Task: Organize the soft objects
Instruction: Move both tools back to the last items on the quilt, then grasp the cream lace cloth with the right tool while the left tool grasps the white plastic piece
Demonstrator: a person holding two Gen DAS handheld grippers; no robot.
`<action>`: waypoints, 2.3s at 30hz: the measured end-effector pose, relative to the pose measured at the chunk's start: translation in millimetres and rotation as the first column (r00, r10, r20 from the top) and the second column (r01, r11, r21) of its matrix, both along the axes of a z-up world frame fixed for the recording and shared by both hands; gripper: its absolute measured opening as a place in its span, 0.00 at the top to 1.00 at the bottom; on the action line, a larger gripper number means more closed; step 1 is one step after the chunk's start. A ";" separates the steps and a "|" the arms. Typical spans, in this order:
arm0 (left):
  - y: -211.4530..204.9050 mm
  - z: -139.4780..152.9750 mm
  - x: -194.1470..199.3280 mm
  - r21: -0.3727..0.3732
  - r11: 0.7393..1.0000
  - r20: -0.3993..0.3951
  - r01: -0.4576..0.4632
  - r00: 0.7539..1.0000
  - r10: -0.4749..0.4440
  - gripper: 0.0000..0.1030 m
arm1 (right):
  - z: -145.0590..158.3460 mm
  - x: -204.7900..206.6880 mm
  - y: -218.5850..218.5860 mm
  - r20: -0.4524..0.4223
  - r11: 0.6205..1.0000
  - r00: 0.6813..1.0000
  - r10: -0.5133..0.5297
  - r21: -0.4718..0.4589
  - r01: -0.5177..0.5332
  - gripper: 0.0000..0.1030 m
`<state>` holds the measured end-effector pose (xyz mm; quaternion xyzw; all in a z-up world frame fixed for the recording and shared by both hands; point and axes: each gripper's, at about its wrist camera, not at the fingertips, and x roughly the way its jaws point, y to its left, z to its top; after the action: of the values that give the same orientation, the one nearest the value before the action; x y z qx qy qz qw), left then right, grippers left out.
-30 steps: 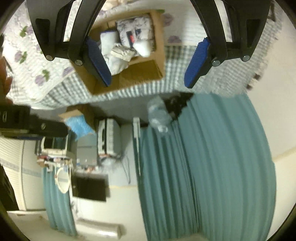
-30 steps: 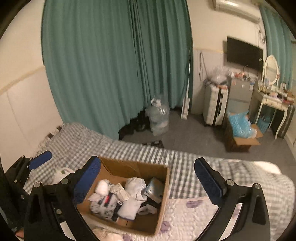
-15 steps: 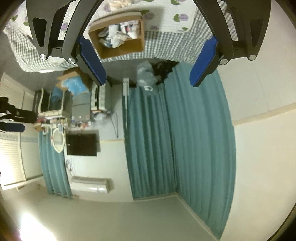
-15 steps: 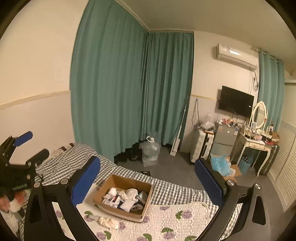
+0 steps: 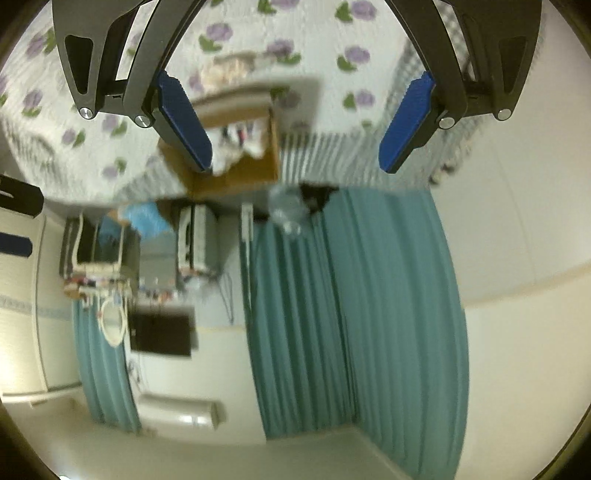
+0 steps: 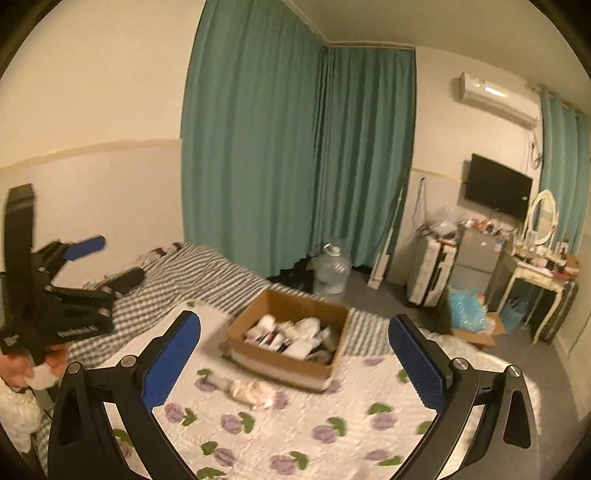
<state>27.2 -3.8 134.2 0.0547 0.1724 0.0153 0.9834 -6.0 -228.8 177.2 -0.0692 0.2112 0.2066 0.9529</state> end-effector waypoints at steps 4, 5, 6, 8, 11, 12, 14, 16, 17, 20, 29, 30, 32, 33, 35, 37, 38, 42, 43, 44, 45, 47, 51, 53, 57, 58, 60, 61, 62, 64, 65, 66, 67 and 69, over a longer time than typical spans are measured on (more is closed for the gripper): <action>2.8 -63.4 19.0 -0.033 0.999 -0.117 0.003 0.993 -0.007 0.10 | -62.7 16.0 22.2 -0.086 0.999 0.995 0.043 -0.020 -0.044 0.01; 3.1 -83.2 26.5 -0.044 0.999 -0.156 0.004 0.988 -0.011 0.10 | -78.2 21.2 27.5 -0.111 0.998 0.992 0.052 -0.021 -0.055 0.01; 3.2 -96.5 31.2 -0.049 0.999 -0.180 0.003 0.984 -0.012 0.10 | -92.3 27.8 29.8 -0.134 0.998 0.989 0.056 -0.020 -0.059 0.01; 2.8 -125.5 37.4 -0.053 0.999 -0.227 -0.003 0.974 -0.010 0.10 | -120.7 42.9 37.1 -0.182 0.998 0.981 0.063 -0.018 -0.067 0.01; 3.7 -163.9 49.9 -0.048 0.999 -0.285 -0.012 0.959 -0.003 0.10 | -161.9 71.0 49.2 -0.254 0.997 0.965 0.063 -0.024 -0.072 0.01; 4.7 -176.2 56.6 -0.049 0.999 -0.300 -0.020 0.954 0.005 0.10 | -172.9 78.4 52.7 -0.269 0.997 0.961 0.063 -0.023 -0.072 0.01; 11.0 -194.5 66.5 -0.053 0.998 -0.314 -0.043 0.949 0.024 0.10 | -196.8 95.6 59.9 -0.291 0.997 0.954 0.066 -0.009 -0.072 0.01; 17.0 -209.8 78.0 -0.062 0.996 -0.330 -0.064 0.943 0.040 0.10 | -215.7 111.1 66.3 -0.314 0.998 0.948 0.051 -0.004 -0.055 0.01; 19.7 -217.0 83.7 -0.059 0.995 -0.329 -0.077 0.943 0.054 0.10 | -226.8 121.1 70.0 -0.331 0.999 0.942 0.050 0.004 -0.052 0.01; 26.1 -229.9 93.7 -0.059 0.995 -0.316 -0.081 0.947 0.059 0.10 | -255.0 140.7 78.7 -0.373 0.999 0.927 0.045 0.004 -0.047 0.01; 36.9 -256.1 103.7 -0.054 0.997 -0.349 -0.046 0.937 0.024 0.10 | -309.5 170.8 93.1 -0.492 0.999 0.869 0.038 0.021 -0.032 0.09; 36.7 -258.3 103.2 -0.054 0.998 -0.352 -0.042 0.936 0.020 0.10 | -312.5 172.3 95.3 -0.500 0.999 0.865 0.041 0.020 -0.036 0.13; 34.5 -262.7 102.9 -0.038 0.999 -0.359 -0.030 0.933 0.014 0.10 | -317.1 173.9 97.5 -0.511 0.999 0.858 0.050 0.020 -0.046 0.20; 31.4 -263.7 101.2 -0.027 0.999 -0.359 -0.019 0.933 0.008 0.10 | -318.8 174.3 98.7 -0.515 0.999 0.855 0.050 0.016 -0.049 0.31; 26.3 -263.8 99.9 -0.018 1.000 -0.360 0.001 0.933 -0.008 0.10 | -321.6 175.6 98.6 -0.527 0.998 0.848 0.056 0.019 -0.054 0.50; 23.1 -264.3 102.1 -0.018 1.000 -0.369 0.024 0.929 -0.029 0.10 | -320.7 174.6 94.8 -0.527 0.998 0.848 0.057 0.031 -0.048 0.67; 18.6 -264.8 102.0 -0.017 0.999 -0.373 0.041 0.927 -0.045 0.10 | -318.6 173.9 92.3 -0.523 0.998 0.851 0.054 0.036 -0.042 0.68; 4.7 -268.7 109.2 -0.008 0.996 -0.387 0.085 0.918 -0.081 0.11 | -305.1 169.2 77.2 -0.487 0.999 0.873 0.020 0.045 0.002 0.72; 2.1 -270.3 112.7 -0.016 0.996 -0.389 0.093 0.917 -0.092 0.11 | -302.7 168.4 74.1 -0.480 0.999 0.877 0.012 0.045 0.010 0.72; 0.0 -271.6 115.9 -0.026 0.995 -0.390 0.097 0.915 -0.099 0.12 | -300.4 167.7 71.3 -0.474 0.999 0.881 0.001 0.045 0.023 0.72; -2.0 -272.7 119.1 -0.033 0.994 -0.393 0.099 0.914 -0.104 0.12 | -299.2 167.6 68.9 -0.474 0.999 0.881 -0.004 0.046 0.029 0.72; -5.2 -276.5 128.3 -0.052 0.993 -0.400 0.103 0.909 -0.115 0.30 | -298.1 167.8 64.8 -0.475 0.998 0.880 -0.013 0.050 0.042 0.72; -9.9 -285.8 139.9 -0.079 0.989 -0.440 0.125 0.886 -0.147 0.57 | -300.5 168.7 64.2 -0.486 0.997 0.874 -0.021 0.049 0.052 0.72; -10.4 -287.8 137.0 -0.082 0.987 -0.435 0.141 0.886 -0.163 0.64 | -300.3 168.2 62.3 -0.487 0.998 0.873 -0.021 0.048 0.051 0.72; -12.9 -286.1 130.6 -0.071 0.985 -0.422 0.159 0.890 -0.175 0.71 | -299.8 166.0 64.5 -0.484 0.998 0.875 -0.017 0.046 0.045 0.72; -12.1 -285.8 129.9 -0.071 0.985 -0.422 0.156 0.890 -0.171 0.73 | -299.7 165.2 64.2 -0.484 0.998 0.875 -0.016 0.045 0.043 0.72; -8.9 -284.4 126.2 -0.085 0.986 -0.430 0.143 0.887 -0.166 0.73 | -299.4 162.9 64.9 -0.481 0.998 0.877 -0.019 0.041 0.044 0.72; -9.0 -282.3 123.4 -0.091 0.986 -0.431 0.140 0.887 -0.166 0.73 | -299.1 161.3 64.6 -0.480 0.998 0.877 -0.021 0.040 0.045 0.72; -8.2 -280.3 120.1 -0.092 0.987 -0.432 0.131 0.888 -0.158 0.73 | -298.3 159.4 63.8 -0.478 0.998 0.878 -0.023 0.040 0.048 0.72; -10.0 -276.2 115.4 -0.089 0.988 -0.432 0.128 0.889 -0.154 0.73 | -296.0 155.6 62.0 -0.474 0.998 0.880 -0.023 0.042 0.049 0.72; -9.4 -274.0 115.0 -0.087 0.988 -0.429 0.129 0.890 -0.154 0.73 | -294.5 153.1 61.1 -0.469 0.998 0.883 -0.027 0.037 0.051 0.72; -10.6 -271.2 112.1 -0.086 0.987 -0.426 0.134 0.891 -0.157 0.73 | -293.0 151.0 60.5 -0.463 0.998 0.886 -0.031 0.032 0.051 0.72; -11.7 -269.0 110.1 -0.087 0.986 -0.425 0.140 0.890 -0.164 0.73 | -291.3 148.6 60.1 -0.457 0.998 0.889 -0.034 0.026 0.052 0.72; -14.5 -262.4 101.0 -0.084 0.984 -0.413 0.156 0.893 -0.177 0.73 | -287.5 142.6 58.6 -0.444 0.999 0.895 -0.038 0.016 0.050 0.72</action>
<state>128.3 -18.4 -128.2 0.0474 0.3745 -0.0851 0.9221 136.6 -170.2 -110.2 -0.0027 0.4216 0.1980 0.8849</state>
